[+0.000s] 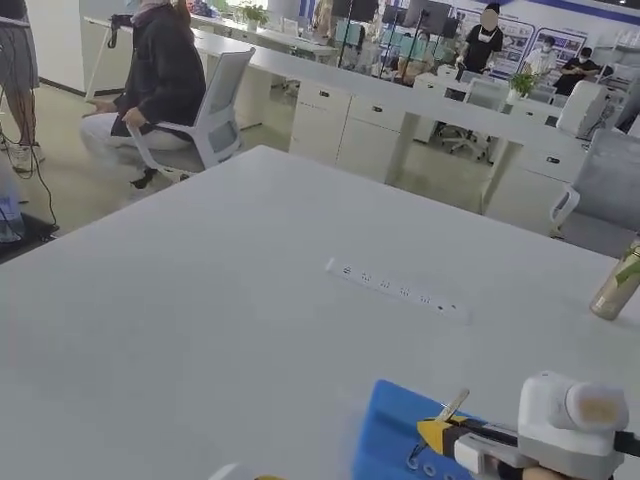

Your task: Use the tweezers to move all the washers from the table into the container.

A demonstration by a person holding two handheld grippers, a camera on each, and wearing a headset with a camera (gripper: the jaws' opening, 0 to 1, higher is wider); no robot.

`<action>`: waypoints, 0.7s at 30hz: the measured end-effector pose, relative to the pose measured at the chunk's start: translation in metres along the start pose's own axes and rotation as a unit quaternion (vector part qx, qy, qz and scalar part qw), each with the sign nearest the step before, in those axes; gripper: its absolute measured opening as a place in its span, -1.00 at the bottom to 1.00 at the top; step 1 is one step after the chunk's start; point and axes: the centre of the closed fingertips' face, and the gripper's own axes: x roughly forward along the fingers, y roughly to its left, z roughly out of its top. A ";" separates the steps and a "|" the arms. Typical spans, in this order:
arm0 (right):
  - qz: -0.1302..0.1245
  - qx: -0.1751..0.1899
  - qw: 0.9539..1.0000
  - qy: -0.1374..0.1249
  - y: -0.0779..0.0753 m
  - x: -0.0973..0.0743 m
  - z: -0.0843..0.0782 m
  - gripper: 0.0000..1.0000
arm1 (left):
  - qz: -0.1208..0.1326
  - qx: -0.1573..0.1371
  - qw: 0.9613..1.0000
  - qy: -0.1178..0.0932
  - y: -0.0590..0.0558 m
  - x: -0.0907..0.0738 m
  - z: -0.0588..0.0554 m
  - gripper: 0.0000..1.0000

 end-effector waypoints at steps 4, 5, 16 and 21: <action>0.009 -0.004 1.000 -0.024 0.008 -0.016 0.011 -0.92 | -0.003 0.001 1.000 0.002 -0.001 0.000 -0.001 0.39; 0.009 -0.004 1.000 -0.028 0.010 -0.019 0.013 -0.92 | -0.005 0.000 1.000 0.002 -0.002 0.000 -0.001 0.39; 0.043 0.032 0.996 -0.070 0.034 -0.042 0.012 -0.92 | -0.009 0.002 1.000 0.007 -0.003 0.000 -0.002 0.38; 0.049 0.045 0.996 -0.057 0.039 -0.040 -0.009 -0.92 | -0.011 0.003 1.000 0.008 -0.004 0.000 -0.003 0.38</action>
